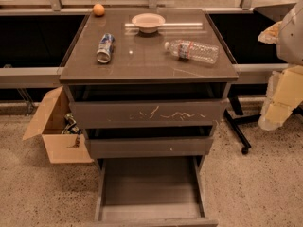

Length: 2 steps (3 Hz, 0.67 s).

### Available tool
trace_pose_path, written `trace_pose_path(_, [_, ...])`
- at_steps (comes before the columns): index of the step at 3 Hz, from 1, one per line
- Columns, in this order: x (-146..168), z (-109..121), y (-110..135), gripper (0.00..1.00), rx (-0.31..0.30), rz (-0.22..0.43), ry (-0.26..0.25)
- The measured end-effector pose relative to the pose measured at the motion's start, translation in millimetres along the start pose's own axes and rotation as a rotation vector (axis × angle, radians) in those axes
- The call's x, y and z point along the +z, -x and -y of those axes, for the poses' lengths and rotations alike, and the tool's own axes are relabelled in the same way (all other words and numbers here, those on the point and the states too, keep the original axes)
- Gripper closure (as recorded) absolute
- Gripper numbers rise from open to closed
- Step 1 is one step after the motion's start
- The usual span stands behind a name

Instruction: Place water bottle into bottom drawer

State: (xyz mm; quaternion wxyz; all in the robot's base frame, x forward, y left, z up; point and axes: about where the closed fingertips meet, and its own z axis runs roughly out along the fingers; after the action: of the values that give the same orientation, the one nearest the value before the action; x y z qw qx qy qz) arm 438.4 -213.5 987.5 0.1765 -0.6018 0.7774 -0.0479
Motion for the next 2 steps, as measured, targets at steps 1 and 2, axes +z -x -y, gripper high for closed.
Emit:
trace_pose_path(1, [1, 2, 0, 0.0, 0.001, 0.006, 0.0])
trace_pose_path(2, [21, 41, 10, 0.0, 0.02, 0.137, 0.005])
